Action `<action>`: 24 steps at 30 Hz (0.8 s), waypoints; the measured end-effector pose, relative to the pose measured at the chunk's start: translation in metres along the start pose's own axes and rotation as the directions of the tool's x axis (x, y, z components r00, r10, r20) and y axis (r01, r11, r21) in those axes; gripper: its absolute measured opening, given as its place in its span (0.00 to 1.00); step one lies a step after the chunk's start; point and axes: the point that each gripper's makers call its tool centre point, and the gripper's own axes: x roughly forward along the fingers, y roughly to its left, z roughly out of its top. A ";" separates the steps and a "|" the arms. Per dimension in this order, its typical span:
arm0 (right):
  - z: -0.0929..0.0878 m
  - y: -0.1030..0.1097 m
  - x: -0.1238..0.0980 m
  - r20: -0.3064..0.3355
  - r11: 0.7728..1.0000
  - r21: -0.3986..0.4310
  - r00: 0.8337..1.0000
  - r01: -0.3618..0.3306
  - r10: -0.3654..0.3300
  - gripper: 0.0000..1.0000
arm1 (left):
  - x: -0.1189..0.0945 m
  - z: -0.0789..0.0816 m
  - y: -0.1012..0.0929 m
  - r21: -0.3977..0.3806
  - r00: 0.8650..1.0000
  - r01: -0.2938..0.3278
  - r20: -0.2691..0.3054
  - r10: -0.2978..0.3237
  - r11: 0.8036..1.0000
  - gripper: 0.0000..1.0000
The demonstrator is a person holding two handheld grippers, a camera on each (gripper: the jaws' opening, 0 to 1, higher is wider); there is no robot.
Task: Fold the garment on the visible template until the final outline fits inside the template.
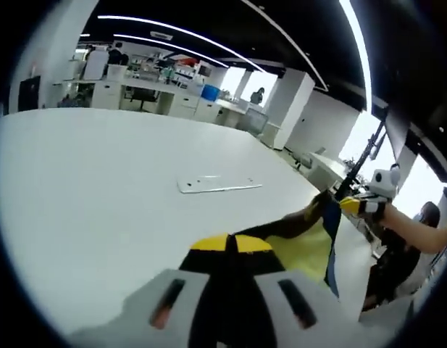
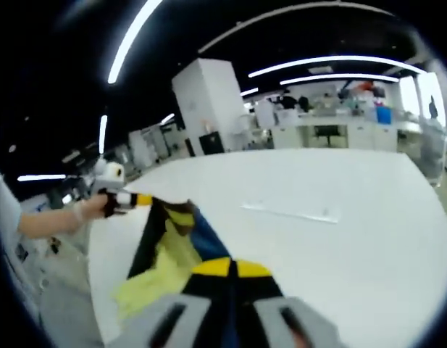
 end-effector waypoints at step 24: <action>-0.058 -0.064 0.083 -0.145 0.997 0.047 0.988 0.064 -0.057 0.00 | 0.069 -0.076 0.049 -0.027 0.977 -0.079 -0.203 0.072 0.997 0.00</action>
